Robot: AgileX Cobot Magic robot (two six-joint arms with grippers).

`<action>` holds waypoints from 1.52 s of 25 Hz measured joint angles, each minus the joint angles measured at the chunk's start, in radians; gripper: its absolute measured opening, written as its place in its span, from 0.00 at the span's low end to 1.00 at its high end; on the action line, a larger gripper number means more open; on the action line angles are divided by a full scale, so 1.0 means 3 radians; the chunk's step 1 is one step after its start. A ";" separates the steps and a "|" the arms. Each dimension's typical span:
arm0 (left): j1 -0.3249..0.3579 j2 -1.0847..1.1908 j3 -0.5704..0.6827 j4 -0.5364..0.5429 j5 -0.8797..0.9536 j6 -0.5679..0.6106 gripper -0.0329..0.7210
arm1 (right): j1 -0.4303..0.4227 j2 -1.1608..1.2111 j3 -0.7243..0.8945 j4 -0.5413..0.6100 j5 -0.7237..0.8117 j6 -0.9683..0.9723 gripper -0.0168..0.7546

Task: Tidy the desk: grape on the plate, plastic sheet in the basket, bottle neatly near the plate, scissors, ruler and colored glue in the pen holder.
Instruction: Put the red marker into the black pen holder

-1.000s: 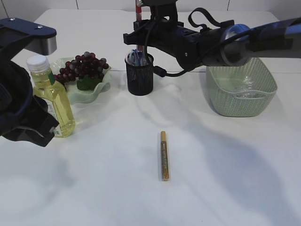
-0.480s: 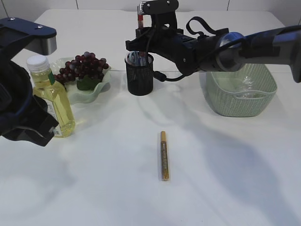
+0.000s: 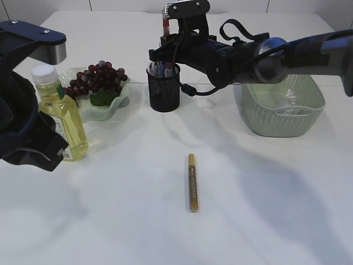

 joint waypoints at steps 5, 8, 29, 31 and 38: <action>0.0000 0.0000 0.0000 0.0000 0.0000 0.0000 0.36 | 0.0000 0.0000 0.0000 0.0000 -0.0080 -0.0015 0.22; 0.0000 0.0000 0.0000 0.0000 0.0000 0.0000 0.36 | 0.0000 0.0000 0.0000 0.0000 -0.0087 -0.0015 0.22; 0.0000 0.0000 0.0000 0.0000 0.0000 0.0000 0.36 | 0.0000 0.0000 -0.0008 -0.0050 -0.0016 -0.0084 0.39; 0.0000 0.0000 0.0000 0.0000 0.0000 0.0000 0.36 | 0.0000 -0.0015 -0.0037 -0.0050 0.0145 -0.0084 0.40; 0.0000 0.0000 0.0000 -0.0039 0.0000 0.0000 0.36 | 0.0000 -0.0474 -0.0185 -0.0026 0.1318 -0.0084 0.40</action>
